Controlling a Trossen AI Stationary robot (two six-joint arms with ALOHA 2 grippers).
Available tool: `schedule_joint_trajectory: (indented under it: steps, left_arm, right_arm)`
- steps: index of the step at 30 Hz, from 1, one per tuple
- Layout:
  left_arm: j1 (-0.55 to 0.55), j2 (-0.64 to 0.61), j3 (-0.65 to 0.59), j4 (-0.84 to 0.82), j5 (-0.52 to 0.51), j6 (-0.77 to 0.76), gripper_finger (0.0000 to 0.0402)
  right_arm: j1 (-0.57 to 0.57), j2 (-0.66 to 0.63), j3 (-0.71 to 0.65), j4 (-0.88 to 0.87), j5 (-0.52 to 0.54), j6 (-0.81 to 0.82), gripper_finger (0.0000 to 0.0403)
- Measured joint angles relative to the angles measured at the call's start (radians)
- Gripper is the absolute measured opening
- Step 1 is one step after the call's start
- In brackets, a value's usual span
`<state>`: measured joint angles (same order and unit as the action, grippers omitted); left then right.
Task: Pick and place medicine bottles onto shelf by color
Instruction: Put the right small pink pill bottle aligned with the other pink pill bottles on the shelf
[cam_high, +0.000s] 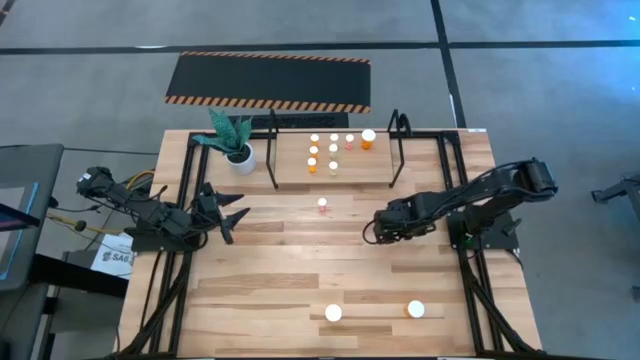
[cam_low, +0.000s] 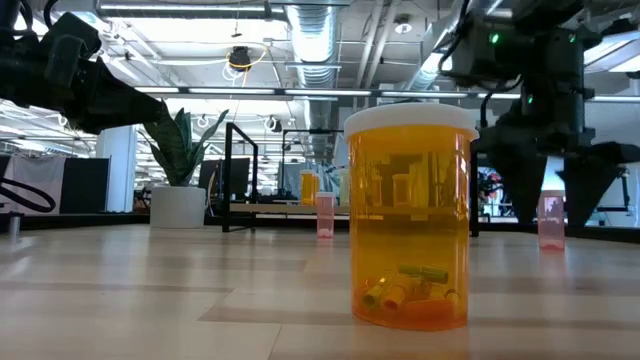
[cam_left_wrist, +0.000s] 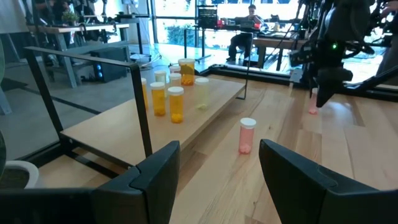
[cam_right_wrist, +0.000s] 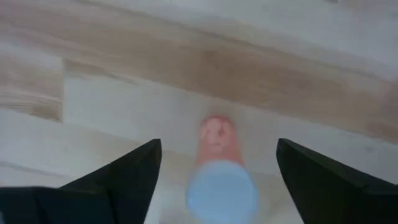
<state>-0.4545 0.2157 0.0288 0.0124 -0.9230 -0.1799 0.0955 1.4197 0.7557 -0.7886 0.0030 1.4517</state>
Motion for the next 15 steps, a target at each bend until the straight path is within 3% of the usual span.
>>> schedule_joint_trajectory:
  steps: [8,15]
  left_arm:
    - [0.0,0.0,0.0,0.0,0.0,0.0,0.0208]
    - [0.0,0.0,0.0,0.0,0.0,0.0,0.0208]
  right_arm:
    - [-0.024,0.093,0.021,0.048,-0.039,-0.056,0.0285]
    - [-0.053,0.09,0.032,0.035,-0.053,-0.073,0.027]
